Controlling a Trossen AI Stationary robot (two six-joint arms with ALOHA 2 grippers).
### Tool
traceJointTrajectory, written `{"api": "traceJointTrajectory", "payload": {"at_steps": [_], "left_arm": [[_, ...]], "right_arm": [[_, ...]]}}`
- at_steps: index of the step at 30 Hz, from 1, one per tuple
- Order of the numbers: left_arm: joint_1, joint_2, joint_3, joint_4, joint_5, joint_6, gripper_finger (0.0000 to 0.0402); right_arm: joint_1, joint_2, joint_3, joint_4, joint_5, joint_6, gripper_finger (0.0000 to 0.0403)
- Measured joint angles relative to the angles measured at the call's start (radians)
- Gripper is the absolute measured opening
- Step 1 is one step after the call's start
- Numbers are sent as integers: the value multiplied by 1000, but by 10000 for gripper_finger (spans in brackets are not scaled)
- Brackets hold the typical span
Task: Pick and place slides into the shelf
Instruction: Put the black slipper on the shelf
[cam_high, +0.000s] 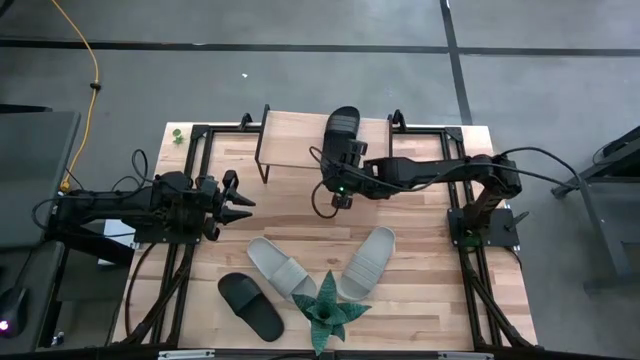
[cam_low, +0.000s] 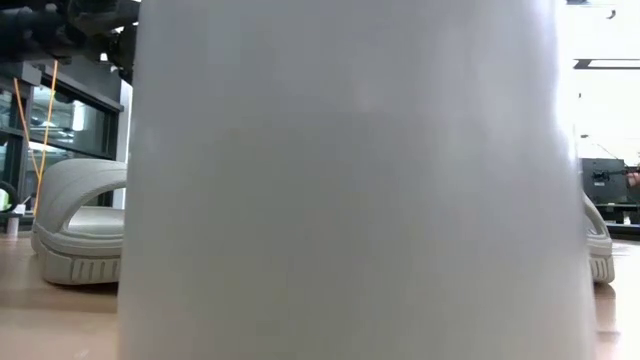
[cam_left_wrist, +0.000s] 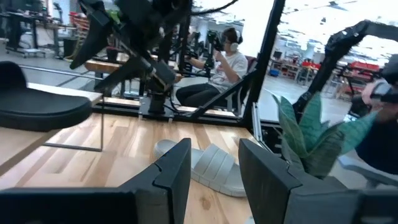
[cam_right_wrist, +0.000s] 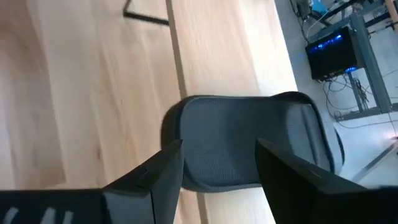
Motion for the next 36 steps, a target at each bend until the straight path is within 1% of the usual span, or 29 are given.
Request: {"api": "traceJointTrajectory", "payload": {"at_steps": [3, 7, 12, 19, 25, 32, 36], "left_arm": [[-35, 16, 1, 9, -9, 19, 124], [-95, 53, 35, -2, -77, 42, 124], [-199, 131, 96, -31, -137, 77, 124], [-379, 286, 218, -148, -360, 147, 124], [-523, 419, 319, -207, -526, 192, 124], [-676, 569, 467, -360, -775, 162, 124], [-755, 666, 556, -479, -882, 87, 124]], "right_arm": [[34, -13, 0, -4, 10, 38, 191], [73, -25, 0, -9, 17, 67, 191], [121, -25, 0, -73, 96, 130, 191], [201, -24, 0, -190, 237, 325, 191], [276, -24, 0, -200, 335, 344, 191], [328, -24, 0, -204, 358, 407, 191], [335, -24, 0, -208, 322, 354, 191]]}}
